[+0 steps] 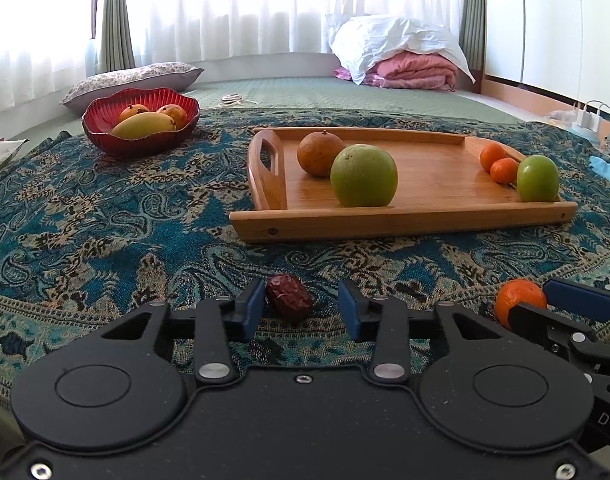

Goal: Organize fruits
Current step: 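Grasp the second dark red date with the left tool while the right tool grasps a tangerine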

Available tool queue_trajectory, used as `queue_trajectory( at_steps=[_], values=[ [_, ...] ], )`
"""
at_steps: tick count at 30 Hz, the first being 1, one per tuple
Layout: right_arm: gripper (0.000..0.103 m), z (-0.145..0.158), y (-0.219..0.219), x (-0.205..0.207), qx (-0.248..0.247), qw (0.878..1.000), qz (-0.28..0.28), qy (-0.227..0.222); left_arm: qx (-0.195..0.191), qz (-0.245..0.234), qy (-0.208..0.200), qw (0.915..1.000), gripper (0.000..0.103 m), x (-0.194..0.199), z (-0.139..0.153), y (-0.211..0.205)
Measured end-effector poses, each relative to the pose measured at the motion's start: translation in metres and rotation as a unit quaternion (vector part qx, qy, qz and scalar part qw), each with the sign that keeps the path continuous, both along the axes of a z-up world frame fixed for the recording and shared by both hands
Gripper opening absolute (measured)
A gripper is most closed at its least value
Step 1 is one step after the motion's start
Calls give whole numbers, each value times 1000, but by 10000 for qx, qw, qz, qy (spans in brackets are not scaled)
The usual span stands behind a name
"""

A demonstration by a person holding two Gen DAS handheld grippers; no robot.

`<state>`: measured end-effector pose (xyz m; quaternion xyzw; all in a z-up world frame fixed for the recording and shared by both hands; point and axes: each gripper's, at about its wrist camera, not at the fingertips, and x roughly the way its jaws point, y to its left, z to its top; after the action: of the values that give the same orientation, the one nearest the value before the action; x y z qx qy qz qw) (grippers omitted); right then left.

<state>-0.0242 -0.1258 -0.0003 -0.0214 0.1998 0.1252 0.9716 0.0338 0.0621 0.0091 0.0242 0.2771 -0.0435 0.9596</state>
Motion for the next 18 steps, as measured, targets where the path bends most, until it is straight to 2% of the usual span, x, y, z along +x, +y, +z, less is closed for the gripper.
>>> queue_trajectory(
  at_steps=[6, 18],
  values=[
    [42, -1, 0, 2, -7, 10000, 15, 3, 41, 5, 72, 10000, 27, 1, -1, 1],
    [42, -3, 2, 5, 22, 10000, 16, 29, -3, -1, 134, 9999, 26, 2, -3, 1]
  ],
)
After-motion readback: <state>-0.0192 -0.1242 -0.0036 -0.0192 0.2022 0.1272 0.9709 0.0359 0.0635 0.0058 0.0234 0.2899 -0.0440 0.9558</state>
